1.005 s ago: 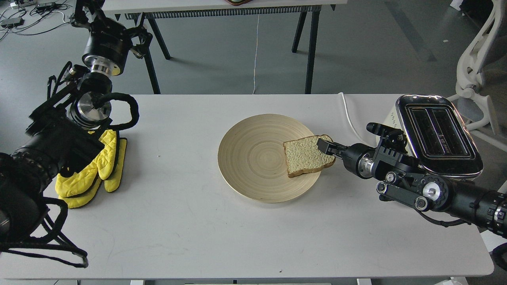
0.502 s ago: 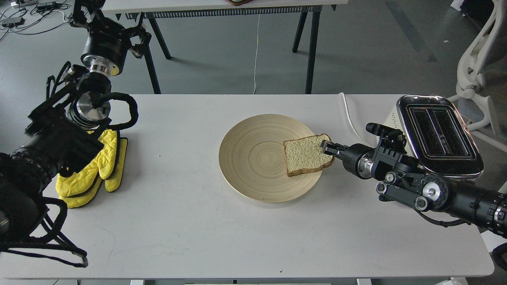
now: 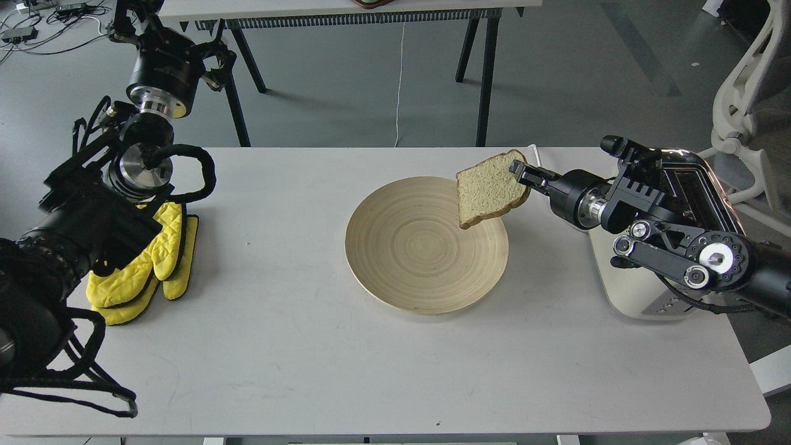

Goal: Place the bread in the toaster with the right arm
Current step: 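Lift the bread slice out of the bowl and carry it above the toaster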

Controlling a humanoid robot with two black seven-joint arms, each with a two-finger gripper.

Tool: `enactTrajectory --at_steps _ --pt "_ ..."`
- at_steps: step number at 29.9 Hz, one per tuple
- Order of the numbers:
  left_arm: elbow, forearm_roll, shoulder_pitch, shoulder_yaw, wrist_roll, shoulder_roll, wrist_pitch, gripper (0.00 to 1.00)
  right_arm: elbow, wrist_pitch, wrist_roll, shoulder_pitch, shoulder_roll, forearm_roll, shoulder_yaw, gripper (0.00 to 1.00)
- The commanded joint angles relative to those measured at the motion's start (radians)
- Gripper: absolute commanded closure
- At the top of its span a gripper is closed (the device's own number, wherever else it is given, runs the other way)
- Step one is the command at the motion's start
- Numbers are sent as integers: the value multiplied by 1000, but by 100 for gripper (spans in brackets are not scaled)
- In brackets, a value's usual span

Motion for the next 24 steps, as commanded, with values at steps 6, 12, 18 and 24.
enactTrajectory --at_steps 6,12,18,24 --pt "-1 0 0 0 0 0 0 0 236 46 -58 171 -343 -2 -7 94" --pt "-1 0 0 0 0 0 0 0 420 181 -61 268 -621 -18 -7 94" --pt "-1 0 0 0 0 -1 0 0 514 222 -61 257 -799 -138 -10 94" --pt "-1 0 0 0 0 -3 0 0 504 225 -56 201 -824 -279 -68 94"
